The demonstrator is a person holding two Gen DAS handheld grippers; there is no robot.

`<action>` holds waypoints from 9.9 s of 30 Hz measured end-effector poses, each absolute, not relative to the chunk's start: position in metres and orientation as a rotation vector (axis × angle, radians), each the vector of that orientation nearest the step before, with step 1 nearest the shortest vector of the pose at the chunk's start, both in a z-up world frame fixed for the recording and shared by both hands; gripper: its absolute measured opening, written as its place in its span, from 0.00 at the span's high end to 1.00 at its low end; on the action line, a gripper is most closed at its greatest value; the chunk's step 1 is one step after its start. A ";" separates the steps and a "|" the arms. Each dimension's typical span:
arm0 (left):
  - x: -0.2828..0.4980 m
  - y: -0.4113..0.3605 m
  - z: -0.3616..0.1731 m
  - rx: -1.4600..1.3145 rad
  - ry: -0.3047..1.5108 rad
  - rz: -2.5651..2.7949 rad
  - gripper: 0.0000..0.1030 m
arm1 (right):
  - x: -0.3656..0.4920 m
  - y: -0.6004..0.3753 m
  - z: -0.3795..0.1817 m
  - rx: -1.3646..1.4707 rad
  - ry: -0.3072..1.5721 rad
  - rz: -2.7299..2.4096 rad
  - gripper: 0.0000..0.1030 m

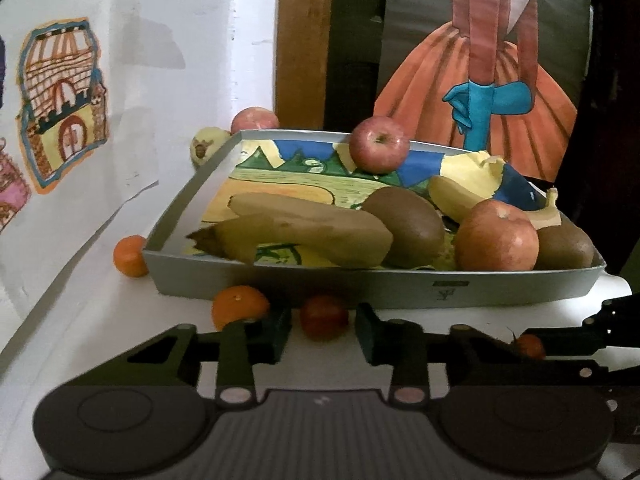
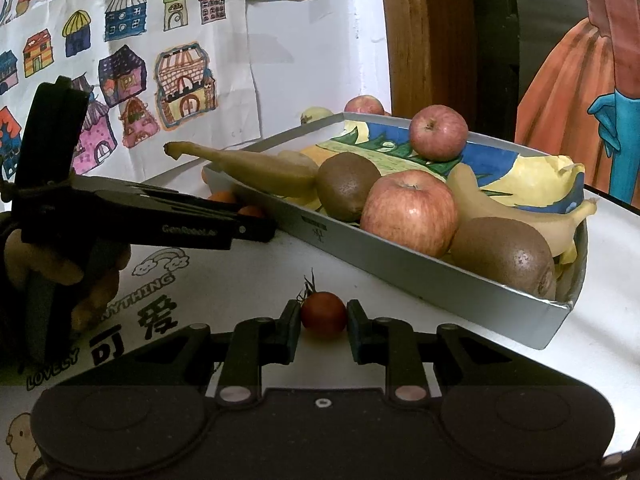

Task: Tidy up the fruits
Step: 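Close the right tool on a cherry tomato while the left tool closes on another tomato, then lift the tomatoes and lower them into the tray with both tools, then open both tools and withdraw them back from the tray, then close the right tool on a small orange beside the tray, then lift the orange with the right tool while the left tool moves toward the tray, then hold the orange in the right tool while the left tool lowers toward a cherry tomato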

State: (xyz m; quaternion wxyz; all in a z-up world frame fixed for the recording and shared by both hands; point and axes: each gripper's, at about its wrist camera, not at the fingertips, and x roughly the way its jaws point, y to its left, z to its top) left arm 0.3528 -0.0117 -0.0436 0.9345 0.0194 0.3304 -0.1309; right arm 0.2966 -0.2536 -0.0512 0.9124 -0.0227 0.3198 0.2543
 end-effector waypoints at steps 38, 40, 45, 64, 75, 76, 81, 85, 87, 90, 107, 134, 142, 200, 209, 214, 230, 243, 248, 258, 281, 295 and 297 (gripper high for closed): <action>0.327 -0.065 -0.002 -0.077 0.488 -0.330 0.73 | 0.304 -0.306 -0.003 0.049 0.430 0.365 0.74; 0.331 -0.069 -0.004 -0.087 0.474 -0.325 0.73 | 0.312 -0.309 -0.004 0.047 0.420 0.342 0.74; 0.343 -0.080 -0.007 -0.101 0.453 -0.314 0.73 | 0.328 -0.315 -0.011 0.056 0.423 0.305 0.74; 0.354 -0.100 -0.015 -0.054 0.450 -0.315 0.73 | 0.342 -0.319 -0.025 0.060 0.449 0.282 0.74; 0.356 -0.101 -0.017 -0.058 0.460 -0.307 0.73 | 0.344 -0.319 -0.027 0.060 0.452 0.284 0.73; 0.356 -0.100 -0.017 -0.060 0.461 -0.306 0.73 | 0.344 -0.319 -0.027 0.061 0.452 0.285 0.73; 0.357 -0.100 -0.017 -0.059 0.462 -0.307 0.73 | 0.345 -0.316 -0.029 0.058 0.454 0.283 0.72; 0.357 -0.097 -0.017 -0.067 0.466 -0.303 0.66 | 0.342 -0.317 -0.028 0.062 0.446 0.275 0.66; 0.356 -0.095 -0.016 -0.074 0.465 -0.301 0.63 | 0.340 -0.318 -0.026 0.064 0.440 0.270 0.59; 0.352 -0.090 -0.012 -0.093 0.458 -0.294 0.51 | 0.334 -0.320 -0.023 0.066 0.430 0.263 0.50; 0.271 -0.035 0.046 -0.152 0.304 -0.180 0.00 | 0.251 -0.314 0.031 0.068 0.293 0.257 0.01; 0.094 0.075 0.052 0.000 0.400 -0.093 0.00 | 0.082 -0.224 0.025 0.046 0.444 0.285 0.01; 0.088 0.085 0.068 0.080 0.387 -0.081 0.00 | 0.086 -0.211 0.043 0.021 0.445 0.317 0.01; 0.198 0.079 0.055 0.230 0.340 0.017 0.00 | 0.353 -0.098 -0.048 0.022 0.668 0.446 0.67; 0.193 0.068 0.060 0.186 0.391 -0.011 0.00 | 0.290 -0.164 -0.026 0.033 0.667 0.578 0.67; 0.208 0.058 0.054 0.277 0.425 -0.018 0.00 | 0.267 -0.189 -0.017 0.030 0.620 0.660 0.67; 0.296 0.019 0.033 0.728 0.628 -0.165 0.00 | 0.291 -0.240 0.009 0.079 0.570 0.791 0.67; 0.358 0.010 0.014 0.977 0.893 -0.233 0.00 | 0.289 -0.271 0.043 0.103 0.657 0.751 0.66; 0.376 0.004 -0.012 1.134 0.954 -0.313 0.00 | 0.288 -0.280 0.037 0.114 0.684 0.728 0.66; 0.413 0.001 -0.027 1.265 1.024 -0.377 0.00 | 0.293 -0.293 0.022 0.179 0.722 0.698 0.66; 0.481 -0.014 -0.034 1.188 1.386 -0.684 0.00 | 0.313 -0.313 0.006 0.260 0.751 0.648 0.66; 0.441 -0.021 -0.016 1.140 1.367 -0.739 0.00 | 0.314 -0.316 0.004 0.258 0.756 0.652 0.66; 0.429 -0.018 -0.010 1.126 1.347 -0.734 0.00 | 0.314 -0.314 0.004 0.253 0.759 0.659 0.66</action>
